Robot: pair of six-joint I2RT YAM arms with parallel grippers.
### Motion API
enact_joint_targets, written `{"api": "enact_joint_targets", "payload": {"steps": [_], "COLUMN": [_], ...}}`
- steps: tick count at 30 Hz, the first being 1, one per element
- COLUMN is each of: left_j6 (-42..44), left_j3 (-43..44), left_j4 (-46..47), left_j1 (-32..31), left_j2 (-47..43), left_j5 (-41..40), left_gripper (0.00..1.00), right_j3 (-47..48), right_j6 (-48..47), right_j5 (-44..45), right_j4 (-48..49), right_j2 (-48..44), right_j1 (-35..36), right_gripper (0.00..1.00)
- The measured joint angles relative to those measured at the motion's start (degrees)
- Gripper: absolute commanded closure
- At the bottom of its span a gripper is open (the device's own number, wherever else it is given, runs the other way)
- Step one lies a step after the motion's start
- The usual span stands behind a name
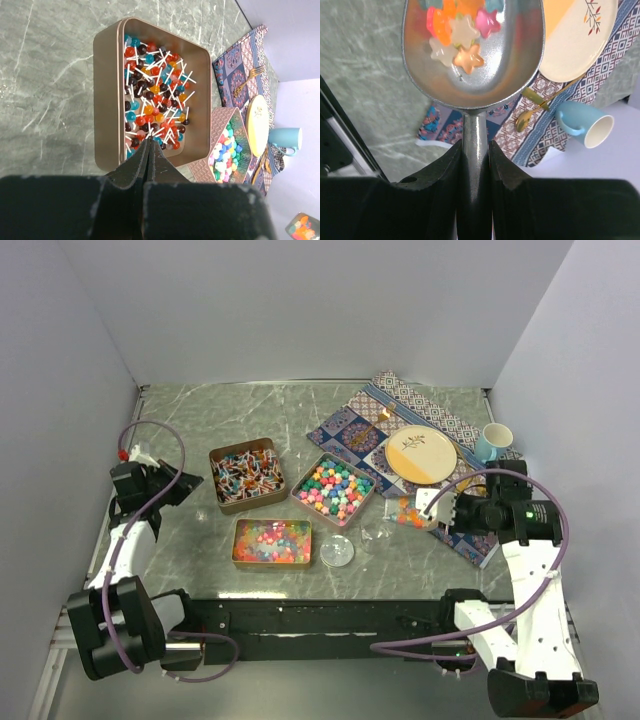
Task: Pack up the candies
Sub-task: Place the fake candies in the packing bottle.
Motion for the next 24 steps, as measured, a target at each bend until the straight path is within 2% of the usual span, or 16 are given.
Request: {"api": "enact_joint_targets", "payload": {"steps": [6,13,24], "left_j6": [-0.33,-0.35,-0.39], "left_j3": [-0.28,-0.68,-2.16], "left_j4": [0.42,0.76,1.29], "left_j1": [0.00,0.00,0.00], "left_j2": [-0.85,-1.49,-2.32], "left_j5": [-0.07,-0.46,-0.94], "left_gripper": [0.99,0.99,0.99], "right_j3": [-0.04,0.02,0.37], "right_j6": [-5.90,-6.73,-5.86], "right_j5": [1.11,2.56,7.48], "right_j4": [-1.88,-1.97,-0.72], "right_j2": [-0.72,1.53,3.91], "right_j1": [0.00,1.75,10.40], "right_gripper": [1.00,1.00,1.00]}}
